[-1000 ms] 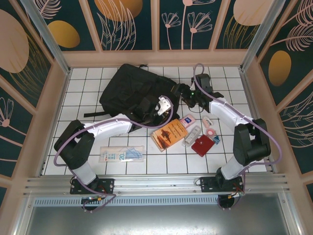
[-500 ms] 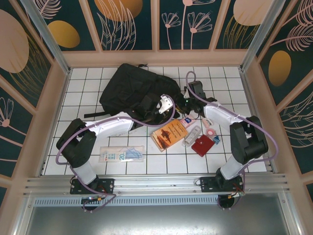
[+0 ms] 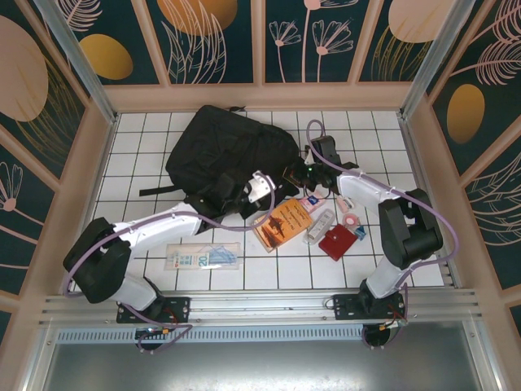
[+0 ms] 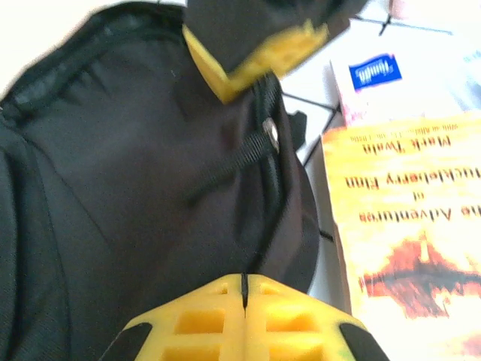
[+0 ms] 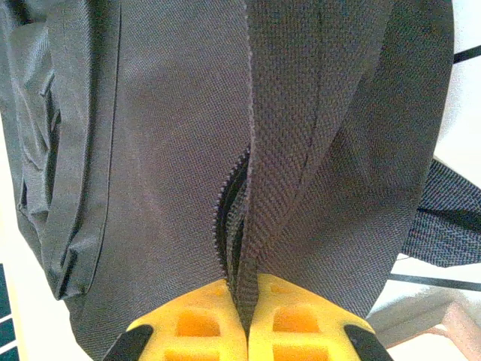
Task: Pack the student bag
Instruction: Unzip the student bag at the top-center of the table.
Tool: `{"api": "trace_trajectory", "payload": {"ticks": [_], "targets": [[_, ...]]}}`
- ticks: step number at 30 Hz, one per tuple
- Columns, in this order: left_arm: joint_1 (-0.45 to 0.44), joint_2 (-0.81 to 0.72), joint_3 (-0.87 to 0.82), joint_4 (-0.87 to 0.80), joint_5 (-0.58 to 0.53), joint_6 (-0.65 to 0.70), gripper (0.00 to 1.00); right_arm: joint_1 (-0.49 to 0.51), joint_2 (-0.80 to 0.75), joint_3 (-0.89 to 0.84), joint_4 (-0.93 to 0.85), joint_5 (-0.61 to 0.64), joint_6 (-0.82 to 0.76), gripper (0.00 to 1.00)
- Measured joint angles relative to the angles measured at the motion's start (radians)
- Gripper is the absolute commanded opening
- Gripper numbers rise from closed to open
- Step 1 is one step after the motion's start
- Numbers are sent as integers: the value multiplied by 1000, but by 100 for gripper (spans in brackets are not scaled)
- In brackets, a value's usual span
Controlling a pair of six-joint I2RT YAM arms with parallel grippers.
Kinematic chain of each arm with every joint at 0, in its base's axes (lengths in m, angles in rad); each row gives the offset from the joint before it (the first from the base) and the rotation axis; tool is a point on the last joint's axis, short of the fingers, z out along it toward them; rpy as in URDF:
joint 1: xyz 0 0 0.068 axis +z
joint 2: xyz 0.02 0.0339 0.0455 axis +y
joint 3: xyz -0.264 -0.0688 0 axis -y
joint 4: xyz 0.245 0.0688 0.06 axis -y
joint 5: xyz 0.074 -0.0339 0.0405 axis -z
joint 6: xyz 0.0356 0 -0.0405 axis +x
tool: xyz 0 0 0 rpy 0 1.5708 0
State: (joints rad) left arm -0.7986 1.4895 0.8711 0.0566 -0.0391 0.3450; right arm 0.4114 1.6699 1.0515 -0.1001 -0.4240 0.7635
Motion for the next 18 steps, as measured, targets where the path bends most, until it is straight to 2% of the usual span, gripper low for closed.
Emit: {"api": "trace_trajectory", "payload": {"ticks": [5, 8, 12, 18], "targets": [[0, 2, -33, 10, -7, 47, 10, 0, 0, -3, 18, -24, -7, 0], [5, 2, -32, 35, -10, 85, 21, 1, 0, -4, 22, -27, -20, 0], [55, -21, -45, 74, 61, 166, 33, 3, -5, -4, 23, -28, -34, 0], [155, -71, -74, 150, 137, 293, 36, 6, -13, -20, 39, -42, -51, 0]]}}
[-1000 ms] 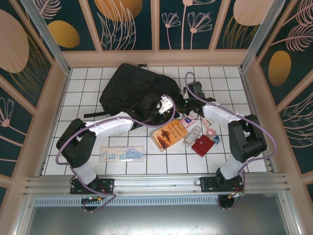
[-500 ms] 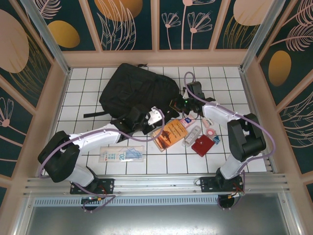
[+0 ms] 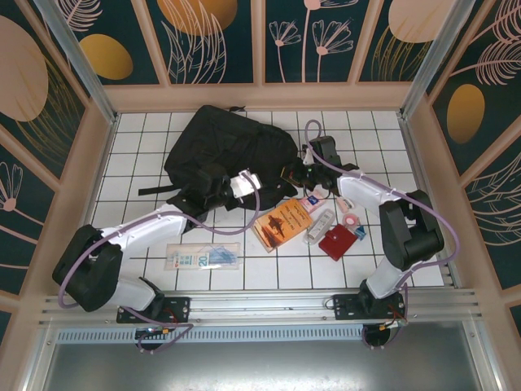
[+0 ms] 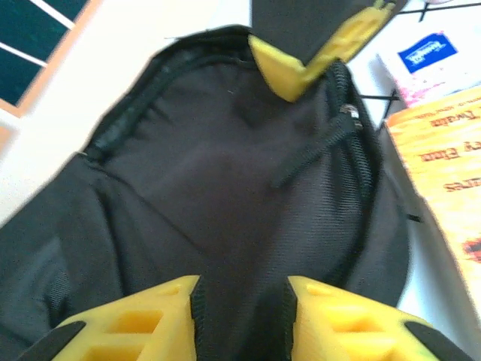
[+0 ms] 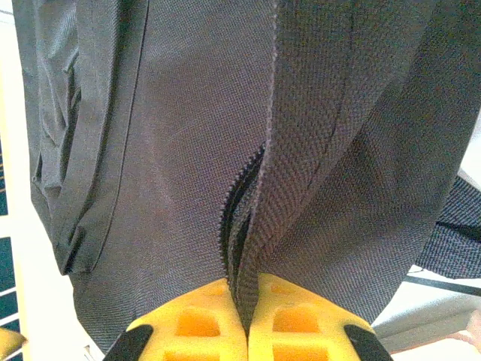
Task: Pack the student bag
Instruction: Unzip the student bag at the top-center of the table.
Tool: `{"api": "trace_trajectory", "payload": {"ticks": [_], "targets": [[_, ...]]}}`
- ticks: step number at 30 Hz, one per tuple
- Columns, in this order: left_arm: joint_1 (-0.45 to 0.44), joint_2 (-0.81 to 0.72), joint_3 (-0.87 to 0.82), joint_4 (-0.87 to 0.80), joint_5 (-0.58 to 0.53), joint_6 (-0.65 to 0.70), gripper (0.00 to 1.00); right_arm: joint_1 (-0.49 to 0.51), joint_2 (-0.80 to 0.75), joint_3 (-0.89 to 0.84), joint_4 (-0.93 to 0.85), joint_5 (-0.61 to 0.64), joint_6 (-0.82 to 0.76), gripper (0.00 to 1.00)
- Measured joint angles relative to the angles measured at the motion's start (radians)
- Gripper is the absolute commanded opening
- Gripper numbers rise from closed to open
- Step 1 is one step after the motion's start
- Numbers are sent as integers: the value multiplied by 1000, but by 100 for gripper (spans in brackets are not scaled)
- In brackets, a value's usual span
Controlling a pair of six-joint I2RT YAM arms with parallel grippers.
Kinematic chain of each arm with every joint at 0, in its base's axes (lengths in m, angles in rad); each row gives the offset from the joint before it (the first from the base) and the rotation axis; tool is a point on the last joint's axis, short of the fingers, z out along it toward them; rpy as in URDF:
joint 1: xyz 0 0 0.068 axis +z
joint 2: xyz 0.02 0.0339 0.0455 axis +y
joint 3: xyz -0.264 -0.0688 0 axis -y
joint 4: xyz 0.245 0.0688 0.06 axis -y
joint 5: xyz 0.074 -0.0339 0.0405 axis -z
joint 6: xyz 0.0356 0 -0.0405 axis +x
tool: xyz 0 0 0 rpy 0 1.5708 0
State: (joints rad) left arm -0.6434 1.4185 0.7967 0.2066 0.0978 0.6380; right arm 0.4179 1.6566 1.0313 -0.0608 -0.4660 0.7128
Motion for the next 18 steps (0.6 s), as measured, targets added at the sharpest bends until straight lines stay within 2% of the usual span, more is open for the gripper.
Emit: {"api": "trace_trajectory", "payload": {"ticks": [5, 18], "targets": [[6, 43, 52, -1, 36, 82, 36, 8, 0, -2, 8, -8, 0, 0], [6, 120, 113, -43, 42, 235, 41, 15, 0, -2, 10, -30, 0, 0]]}}
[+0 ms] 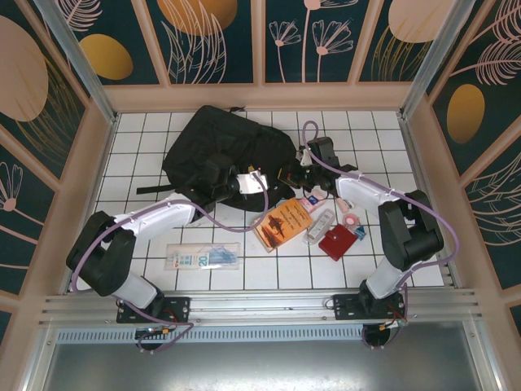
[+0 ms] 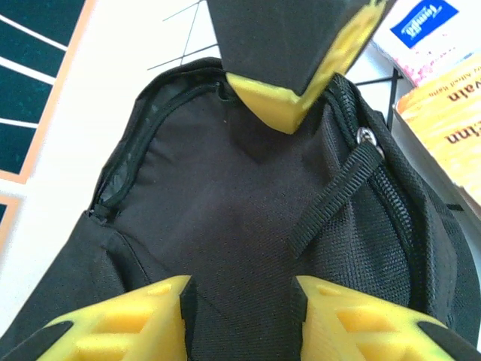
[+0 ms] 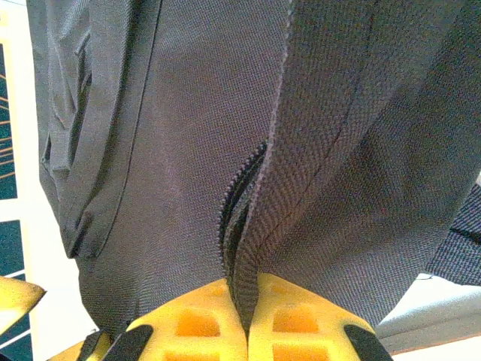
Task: Pack the student bag
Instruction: Unzip the student bag at the top-center of the table.
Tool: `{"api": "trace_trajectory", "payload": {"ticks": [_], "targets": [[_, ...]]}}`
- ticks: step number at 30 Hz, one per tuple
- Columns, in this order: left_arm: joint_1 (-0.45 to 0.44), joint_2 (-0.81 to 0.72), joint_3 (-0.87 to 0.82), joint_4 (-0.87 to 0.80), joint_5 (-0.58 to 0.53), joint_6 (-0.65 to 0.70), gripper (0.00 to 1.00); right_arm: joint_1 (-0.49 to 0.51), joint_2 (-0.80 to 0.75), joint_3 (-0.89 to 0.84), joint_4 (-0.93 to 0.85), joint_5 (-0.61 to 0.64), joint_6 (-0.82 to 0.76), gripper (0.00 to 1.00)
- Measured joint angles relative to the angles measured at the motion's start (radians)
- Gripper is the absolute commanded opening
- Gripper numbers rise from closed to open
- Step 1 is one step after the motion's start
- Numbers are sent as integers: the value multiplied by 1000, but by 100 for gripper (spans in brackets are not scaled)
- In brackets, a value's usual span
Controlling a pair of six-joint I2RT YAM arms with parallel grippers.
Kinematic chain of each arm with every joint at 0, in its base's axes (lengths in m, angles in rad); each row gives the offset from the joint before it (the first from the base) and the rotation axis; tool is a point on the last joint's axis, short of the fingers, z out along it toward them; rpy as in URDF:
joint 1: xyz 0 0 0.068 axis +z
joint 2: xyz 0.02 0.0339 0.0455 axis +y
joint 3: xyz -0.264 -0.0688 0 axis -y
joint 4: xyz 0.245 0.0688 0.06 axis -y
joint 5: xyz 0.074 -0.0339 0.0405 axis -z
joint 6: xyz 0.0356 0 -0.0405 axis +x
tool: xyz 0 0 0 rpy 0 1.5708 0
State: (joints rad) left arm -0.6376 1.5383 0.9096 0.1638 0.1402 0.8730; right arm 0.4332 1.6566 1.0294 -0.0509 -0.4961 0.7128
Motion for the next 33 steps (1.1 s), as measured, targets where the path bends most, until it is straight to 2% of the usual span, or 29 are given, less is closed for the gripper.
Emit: {"api": "trace_trajectory", "payload": {"ticks": [6, 15, 25, 27, 32, 33], "targets": [[-13, 6, 2, -11, -30, 68, 42, 1, 4, 3, 3, -11, 3, 0], [-80, 68, 20, -2, -158, 146, 45, 14, 17, 10, 3, -1, 7, 0], [-111, 89, 33, 8, -201, 169, 41, 23, 17, 10, 3, 1, 16, 0], [-116, 92, 34, 3, -199, 165, 36, 23, 17, 10, 2, 1, 23, 0], [-128, 112, 60, -45, -183, 145, 1, 24, 17, 10, 3, 2, 30, 0], [-130, 112, 61, -53, -180, 142, 0, 24, 17, 10, 3, 1, 30, 0]]}}
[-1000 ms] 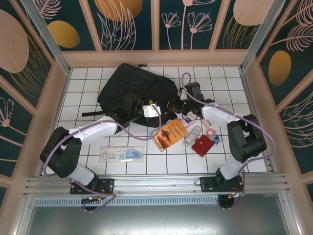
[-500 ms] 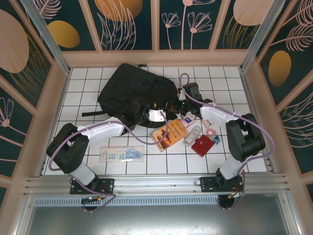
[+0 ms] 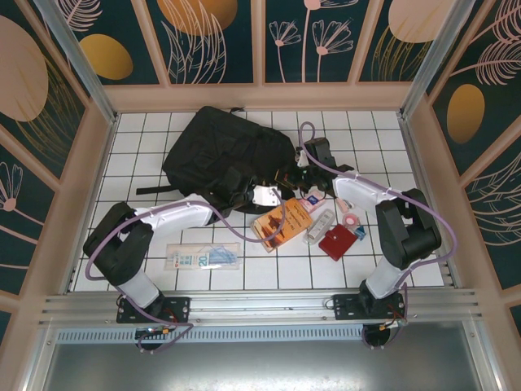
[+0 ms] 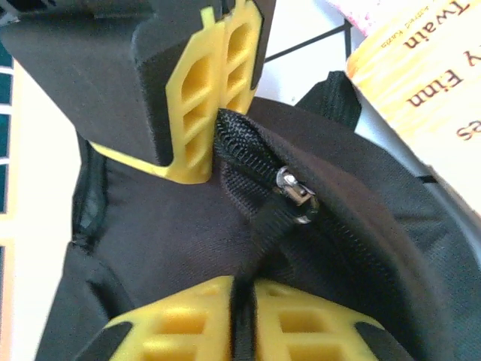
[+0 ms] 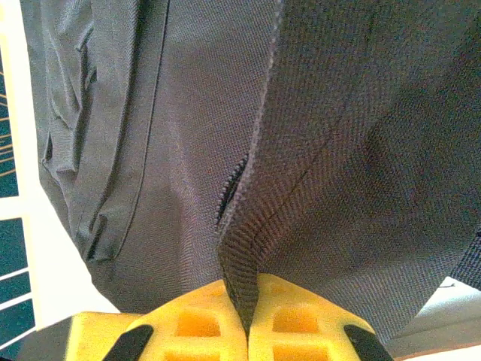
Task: Pack the student bag
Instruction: Unzip the student bag at the top-center of the table.
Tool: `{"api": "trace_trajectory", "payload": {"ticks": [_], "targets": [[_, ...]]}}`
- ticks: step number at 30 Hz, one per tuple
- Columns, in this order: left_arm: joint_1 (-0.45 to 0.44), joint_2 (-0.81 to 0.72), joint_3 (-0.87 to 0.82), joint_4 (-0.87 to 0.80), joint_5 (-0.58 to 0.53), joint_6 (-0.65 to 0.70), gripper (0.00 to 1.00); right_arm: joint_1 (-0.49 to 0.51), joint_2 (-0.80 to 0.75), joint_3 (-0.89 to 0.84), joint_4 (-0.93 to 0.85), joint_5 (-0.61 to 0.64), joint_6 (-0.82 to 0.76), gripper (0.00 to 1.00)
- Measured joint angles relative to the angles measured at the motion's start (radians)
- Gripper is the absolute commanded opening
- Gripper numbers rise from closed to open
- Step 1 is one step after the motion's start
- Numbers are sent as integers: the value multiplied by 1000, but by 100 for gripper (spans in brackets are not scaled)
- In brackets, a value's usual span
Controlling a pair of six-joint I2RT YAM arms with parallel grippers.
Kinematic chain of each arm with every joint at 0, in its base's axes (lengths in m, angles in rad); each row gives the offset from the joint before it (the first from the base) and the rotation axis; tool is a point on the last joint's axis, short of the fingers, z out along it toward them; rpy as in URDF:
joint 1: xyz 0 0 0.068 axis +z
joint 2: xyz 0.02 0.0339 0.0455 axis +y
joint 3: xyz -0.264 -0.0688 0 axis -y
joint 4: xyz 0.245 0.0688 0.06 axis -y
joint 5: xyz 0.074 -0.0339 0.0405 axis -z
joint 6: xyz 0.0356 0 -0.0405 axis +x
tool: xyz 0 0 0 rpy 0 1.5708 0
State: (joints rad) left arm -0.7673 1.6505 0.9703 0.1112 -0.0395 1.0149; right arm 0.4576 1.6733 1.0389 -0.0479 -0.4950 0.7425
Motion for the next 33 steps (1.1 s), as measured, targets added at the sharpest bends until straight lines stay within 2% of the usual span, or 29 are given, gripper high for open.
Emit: {"api": "trace_trajectory", "payload": {"ticks": [9, 15, 27, 33], "targets": [[-2, -8, -5, -1, -9, -14, 0, 1, 0, 0, -2, 3, -2, 0], [-11, -105, -99, 20, -59, -29, 0, -15, 0, 0, -5, 2, -8, 0], [-17, -206, -222, 61, -228, -56, 0, -86, 2, 21, -17, -4, -32, 0], [29, -226, -257, 72, -311, -103, 0, -118, 3, 29, -32, -3, -55, 0]]}}
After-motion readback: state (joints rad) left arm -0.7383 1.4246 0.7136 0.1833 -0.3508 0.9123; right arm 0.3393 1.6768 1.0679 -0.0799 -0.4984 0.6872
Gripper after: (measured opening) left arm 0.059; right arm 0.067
